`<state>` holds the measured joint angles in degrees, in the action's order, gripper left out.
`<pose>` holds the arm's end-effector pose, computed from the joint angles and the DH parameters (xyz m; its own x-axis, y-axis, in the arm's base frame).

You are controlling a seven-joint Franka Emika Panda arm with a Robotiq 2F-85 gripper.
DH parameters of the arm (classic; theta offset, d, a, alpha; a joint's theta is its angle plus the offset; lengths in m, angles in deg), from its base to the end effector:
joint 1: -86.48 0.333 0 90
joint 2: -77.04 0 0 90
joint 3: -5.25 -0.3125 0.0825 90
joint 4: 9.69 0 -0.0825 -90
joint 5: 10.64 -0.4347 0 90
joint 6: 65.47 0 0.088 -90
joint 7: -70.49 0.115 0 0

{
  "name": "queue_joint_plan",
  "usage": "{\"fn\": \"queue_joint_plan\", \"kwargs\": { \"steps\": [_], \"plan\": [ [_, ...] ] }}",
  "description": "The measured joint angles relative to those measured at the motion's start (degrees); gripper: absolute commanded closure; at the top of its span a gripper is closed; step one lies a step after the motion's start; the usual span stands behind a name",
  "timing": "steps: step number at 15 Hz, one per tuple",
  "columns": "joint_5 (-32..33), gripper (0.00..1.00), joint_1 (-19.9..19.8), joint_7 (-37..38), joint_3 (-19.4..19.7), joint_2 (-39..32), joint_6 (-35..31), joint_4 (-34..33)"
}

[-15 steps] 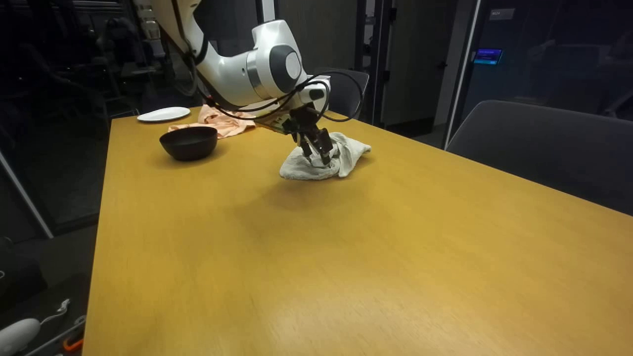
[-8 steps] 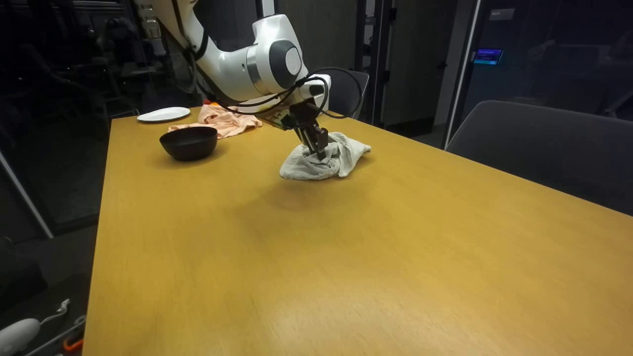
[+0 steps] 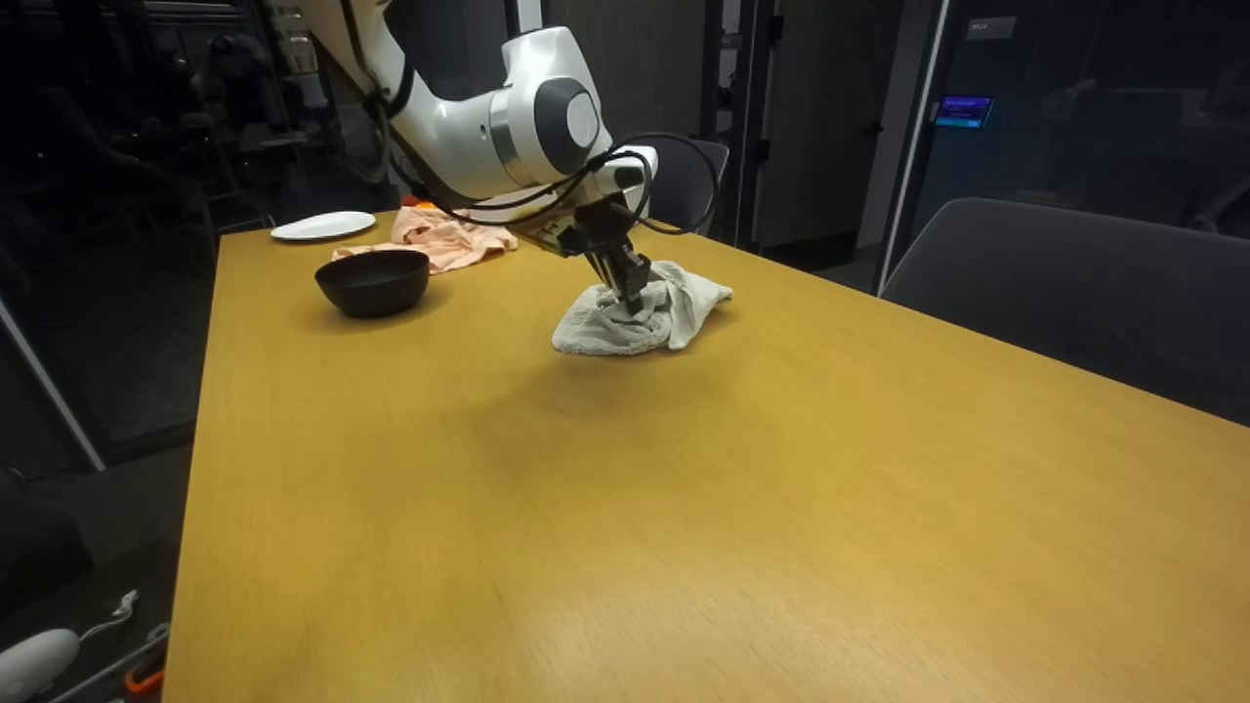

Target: Take the toy blocks off of the kitchen towel by picking it up

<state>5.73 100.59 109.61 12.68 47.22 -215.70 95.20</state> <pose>0.7032 0.0933 0.2305 0.8972 -0.2772 0.3437 -0.3151 -0.9472 0.0585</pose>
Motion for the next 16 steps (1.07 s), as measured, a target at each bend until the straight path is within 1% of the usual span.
{"fn": "queue_joint_plan", "kwargs": {
  "steps": [4, 8, 9, 10, 11, 12, 15, 16],
  "plan": [
    [2.6, 0.84, 1.5, 0.3, 2.0, 1.8, -1.1, -0.1],
    [10.6, 0.84, 4.4, 3.3, 5.7, 2.6, -0.9, -0.7],
    [13.1, 0.58, 5.1, 4.4, 6.7, 2.5, -0.4, -1.0],
    [14.9, 0.57, 5.5, 5.0, 7.2, 2.2, 0.5, -1.4],
    [15.1, 0.53, 5.5, 5.0, 7.1, 2.0, 1.3, -1.7],
    [14.8, 0.44, 5.3, 4.6, 6.5, 1.9, 2.0, -1.7],
    [10.9, 0.21, 3.3, 1.2, 2.6, 1.8, 2.5, -1.5],
    [10.6, 0.13, 3.2, 1.1, 2.0, 1.7, 2.4, -1.5]
  ]
}}
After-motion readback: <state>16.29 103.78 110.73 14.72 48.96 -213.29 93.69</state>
